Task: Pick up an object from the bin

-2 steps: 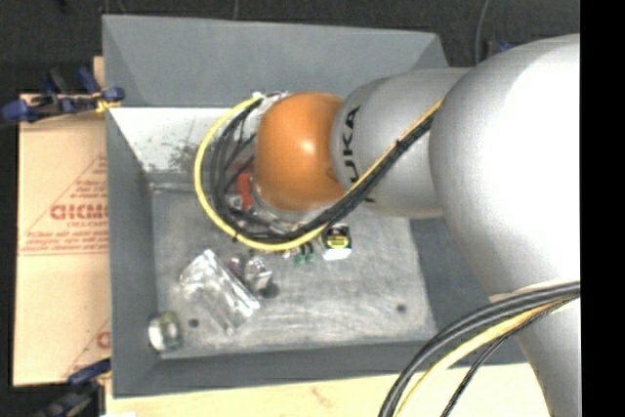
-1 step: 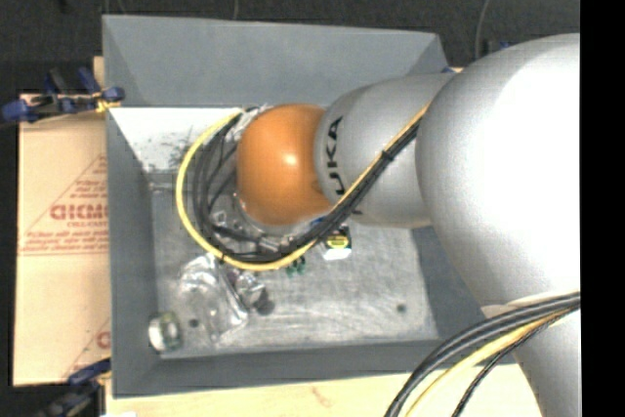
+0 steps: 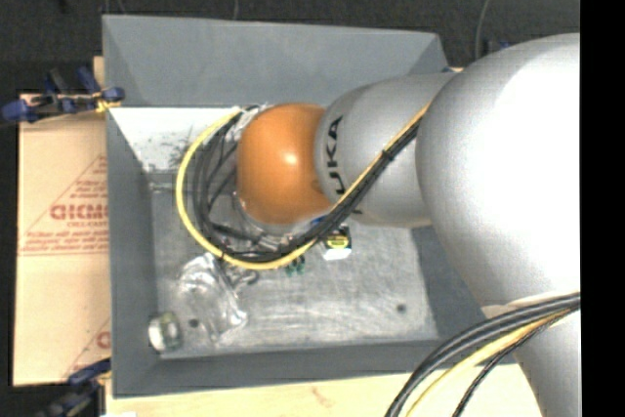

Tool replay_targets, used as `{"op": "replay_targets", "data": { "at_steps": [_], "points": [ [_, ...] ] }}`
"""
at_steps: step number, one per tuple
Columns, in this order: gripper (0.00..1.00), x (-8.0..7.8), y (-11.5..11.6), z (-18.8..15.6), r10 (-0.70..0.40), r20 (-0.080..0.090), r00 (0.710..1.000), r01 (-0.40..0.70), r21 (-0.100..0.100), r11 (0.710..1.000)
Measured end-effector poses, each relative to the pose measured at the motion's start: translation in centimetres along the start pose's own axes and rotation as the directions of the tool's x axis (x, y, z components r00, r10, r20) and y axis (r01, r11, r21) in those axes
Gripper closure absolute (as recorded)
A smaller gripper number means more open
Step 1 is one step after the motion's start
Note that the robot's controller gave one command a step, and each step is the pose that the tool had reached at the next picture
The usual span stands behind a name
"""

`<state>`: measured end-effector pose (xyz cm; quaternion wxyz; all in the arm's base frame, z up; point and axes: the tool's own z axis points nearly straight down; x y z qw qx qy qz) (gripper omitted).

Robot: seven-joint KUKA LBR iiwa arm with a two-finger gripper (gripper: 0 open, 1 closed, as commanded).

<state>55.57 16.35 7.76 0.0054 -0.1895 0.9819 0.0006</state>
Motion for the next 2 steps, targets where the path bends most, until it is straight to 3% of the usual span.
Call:
{"op": "replay_targets", "data": {
  "at_steps": [1,2],
  "points": [
    [1.00,-2.7,4.6,0.2,-0.199,-0.005,0.980,0.199,0.011,0.980],
    [1.00,-4.4,5.7,-18.2,-0.177,0.003,0.984,0.177,0.001,0.984]
  ]
}}
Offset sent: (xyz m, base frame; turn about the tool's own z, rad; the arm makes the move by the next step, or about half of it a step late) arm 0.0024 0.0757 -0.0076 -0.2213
